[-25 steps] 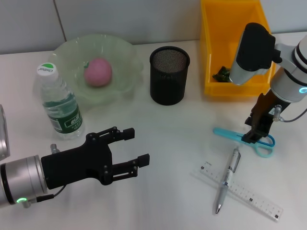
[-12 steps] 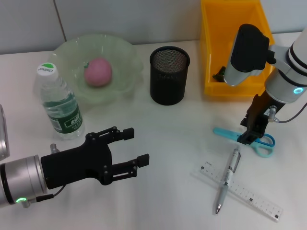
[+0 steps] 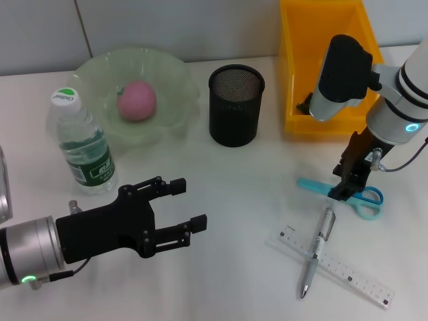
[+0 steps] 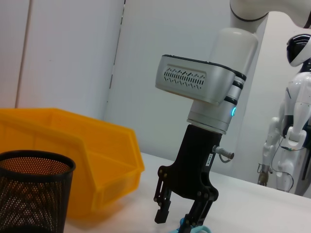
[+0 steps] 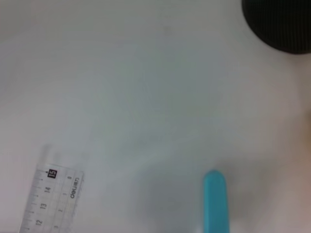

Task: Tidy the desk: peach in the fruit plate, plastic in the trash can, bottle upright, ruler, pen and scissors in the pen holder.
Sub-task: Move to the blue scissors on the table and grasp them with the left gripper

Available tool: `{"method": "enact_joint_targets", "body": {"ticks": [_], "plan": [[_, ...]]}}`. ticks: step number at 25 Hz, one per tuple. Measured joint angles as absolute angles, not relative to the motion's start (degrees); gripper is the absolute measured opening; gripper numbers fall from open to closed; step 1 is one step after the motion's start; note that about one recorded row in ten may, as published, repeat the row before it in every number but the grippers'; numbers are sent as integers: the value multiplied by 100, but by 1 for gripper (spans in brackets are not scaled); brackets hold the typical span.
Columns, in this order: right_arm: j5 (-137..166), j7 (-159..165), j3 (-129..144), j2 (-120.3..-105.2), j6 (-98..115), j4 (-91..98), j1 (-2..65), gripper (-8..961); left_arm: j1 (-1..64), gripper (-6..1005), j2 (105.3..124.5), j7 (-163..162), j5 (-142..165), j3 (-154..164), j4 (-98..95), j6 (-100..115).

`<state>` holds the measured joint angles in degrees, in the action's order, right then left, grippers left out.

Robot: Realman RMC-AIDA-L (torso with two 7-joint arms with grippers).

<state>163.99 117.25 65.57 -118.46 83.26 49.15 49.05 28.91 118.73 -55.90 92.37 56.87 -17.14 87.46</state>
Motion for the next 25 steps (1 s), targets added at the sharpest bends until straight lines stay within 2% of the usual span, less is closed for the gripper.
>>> {"method": "enact_joint_targets", "body": {"ticks": [25], "plan": [[16413,11725,6610,-11874,8243,4794,4901,452,2896,782,11883,-5581,9237,5687,-1713,8735]]}}
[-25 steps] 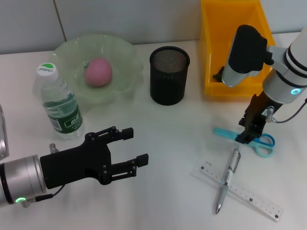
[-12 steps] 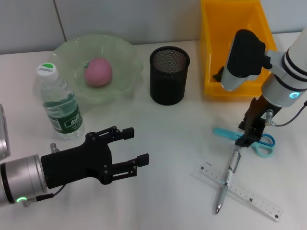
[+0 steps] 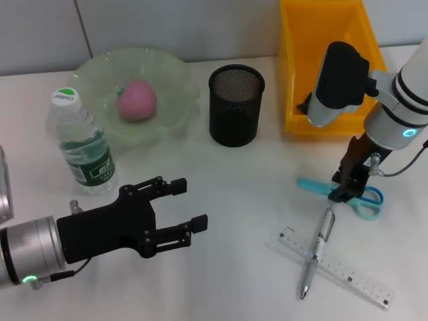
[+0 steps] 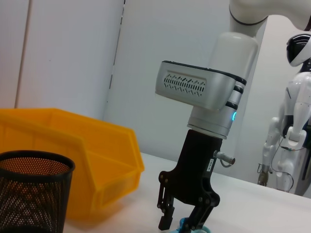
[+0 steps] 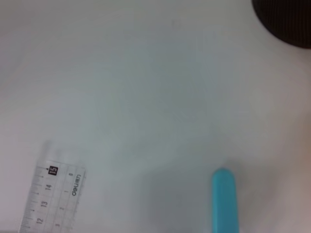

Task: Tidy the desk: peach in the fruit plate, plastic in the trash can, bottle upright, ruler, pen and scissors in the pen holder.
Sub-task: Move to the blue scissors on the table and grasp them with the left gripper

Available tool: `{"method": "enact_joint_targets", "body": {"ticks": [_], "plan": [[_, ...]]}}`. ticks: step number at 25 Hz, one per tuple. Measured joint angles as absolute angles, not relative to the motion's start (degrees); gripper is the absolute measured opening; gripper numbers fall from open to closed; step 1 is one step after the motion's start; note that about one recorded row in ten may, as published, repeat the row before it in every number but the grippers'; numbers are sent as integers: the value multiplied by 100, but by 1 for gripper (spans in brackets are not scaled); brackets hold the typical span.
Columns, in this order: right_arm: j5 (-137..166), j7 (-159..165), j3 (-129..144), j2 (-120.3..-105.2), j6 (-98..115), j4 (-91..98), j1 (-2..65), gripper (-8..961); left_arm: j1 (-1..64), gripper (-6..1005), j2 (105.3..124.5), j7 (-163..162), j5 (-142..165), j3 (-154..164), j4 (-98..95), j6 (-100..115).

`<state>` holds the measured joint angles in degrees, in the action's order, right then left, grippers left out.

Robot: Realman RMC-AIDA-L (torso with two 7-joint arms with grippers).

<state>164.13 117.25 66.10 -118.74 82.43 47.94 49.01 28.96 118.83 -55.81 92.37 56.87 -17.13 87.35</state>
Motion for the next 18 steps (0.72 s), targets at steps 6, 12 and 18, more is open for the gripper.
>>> {"method": "enact_joint_targets", "body": {"ticks": [6,12,18], "plan": [[16426,11725,6610,-11874,8243,4790,4902,388,2891,782,11883,-5581,9237,5686,-1713,8751],[16427,11725,6609,-11873,8247,4790,4904,355,2891,781,11883,-5581,9237,5686,-1714,8754],[16427,11725,6609,-11873,8261,4790,4904,352,2895,781,11883,-5581,9237,5686,-1714,8753]]}}
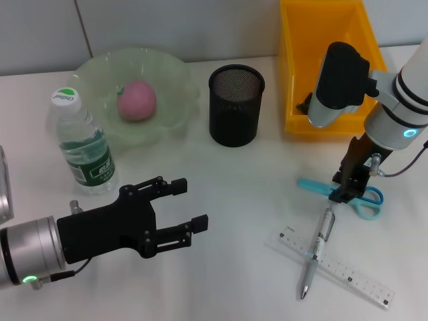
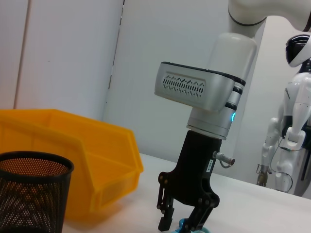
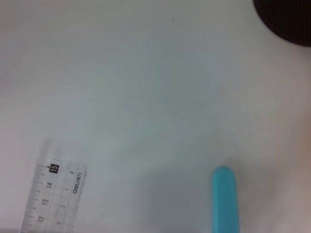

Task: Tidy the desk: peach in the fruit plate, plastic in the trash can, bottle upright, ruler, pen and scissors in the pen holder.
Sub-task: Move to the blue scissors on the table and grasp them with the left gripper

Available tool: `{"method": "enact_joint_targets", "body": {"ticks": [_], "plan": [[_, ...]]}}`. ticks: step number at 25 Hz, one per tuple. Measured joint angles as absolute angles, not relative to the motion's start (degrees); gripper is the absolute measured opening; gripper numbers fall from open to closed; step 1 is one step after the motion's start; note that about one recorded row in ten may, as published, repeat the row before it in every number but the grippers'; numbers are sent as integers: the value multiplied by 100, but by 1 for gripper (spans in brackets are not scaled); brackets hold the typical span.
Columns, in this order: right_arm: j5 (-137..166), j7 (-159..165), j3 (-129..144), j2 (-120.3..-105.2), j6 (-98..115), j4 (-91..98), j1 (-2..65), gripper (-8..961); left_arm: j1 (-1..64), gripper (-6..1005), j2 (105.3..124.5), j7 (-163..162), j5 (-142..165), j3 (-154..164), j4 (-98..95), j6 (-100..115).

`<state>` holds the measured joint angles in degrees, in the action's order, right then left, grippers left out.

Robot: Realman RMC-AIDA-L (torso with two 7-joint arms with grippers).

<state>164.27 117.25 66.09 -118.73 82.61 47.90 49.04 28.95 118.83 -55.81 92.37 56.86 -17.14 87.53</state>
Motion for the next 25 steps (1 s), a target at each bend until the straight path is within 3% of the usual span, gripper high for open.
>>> {"method": "enact_joint_targets", "body": {"ticks": [25], "plan": [[16533,11725,6609,-11847,8403,4790,4951,341,2932,781,11893,-5581,9226,5686,-1714,8727]]}}
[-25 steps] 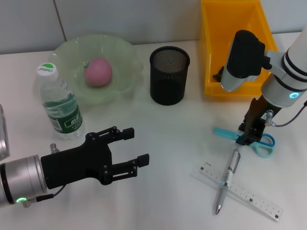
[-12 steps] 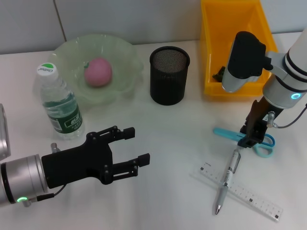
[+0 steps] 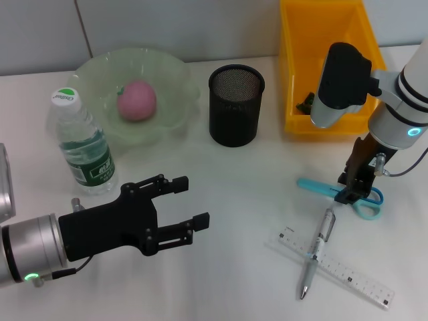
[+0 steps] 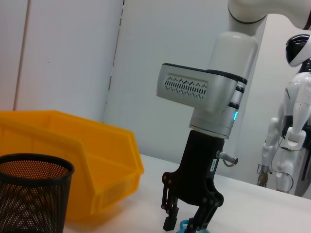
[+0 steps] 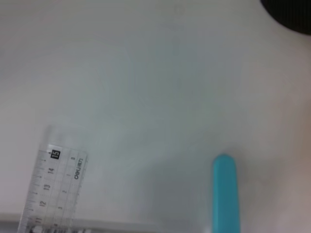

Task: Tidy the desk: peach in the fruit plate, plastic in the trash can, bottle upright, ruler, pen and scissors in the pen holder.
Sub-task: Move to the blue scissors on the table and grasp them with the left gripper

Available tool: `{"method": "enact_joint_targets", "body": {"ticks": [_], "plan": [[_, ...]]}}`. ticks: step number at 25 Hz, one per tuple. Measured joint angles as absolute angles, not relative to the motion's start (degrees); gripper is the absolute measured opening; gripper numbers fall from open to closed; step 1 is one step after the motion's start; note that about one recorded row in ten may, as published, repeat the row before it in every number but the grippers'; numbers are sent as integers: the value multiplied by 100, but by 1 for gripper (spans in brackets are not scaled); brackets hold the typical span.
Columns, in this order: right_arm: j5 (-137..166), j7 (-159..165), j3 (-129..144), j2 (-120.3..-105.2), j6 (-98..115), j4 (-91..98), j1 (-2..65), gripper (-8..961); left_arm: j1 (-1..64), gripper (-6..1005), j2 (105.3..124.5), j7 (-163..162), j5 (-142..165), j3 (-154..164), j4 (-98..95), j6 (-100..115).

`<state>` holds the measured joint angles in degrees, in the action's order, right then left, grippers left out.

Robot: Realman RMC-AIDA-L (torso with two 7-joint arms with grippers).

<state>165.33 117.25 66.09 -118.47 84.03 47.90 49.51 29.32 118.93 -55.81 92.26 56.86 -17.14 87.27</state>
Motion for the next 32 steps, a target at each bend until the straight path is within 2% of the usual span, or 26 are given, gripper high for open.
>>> {"method": "enact_joint_targets", "body": {"ticks": [32], "plan": [[16558,11724,6609,-11867,8390,4754,4913,327,2935,782,11900,-5581,9167,5687,-1714,8732]]}}
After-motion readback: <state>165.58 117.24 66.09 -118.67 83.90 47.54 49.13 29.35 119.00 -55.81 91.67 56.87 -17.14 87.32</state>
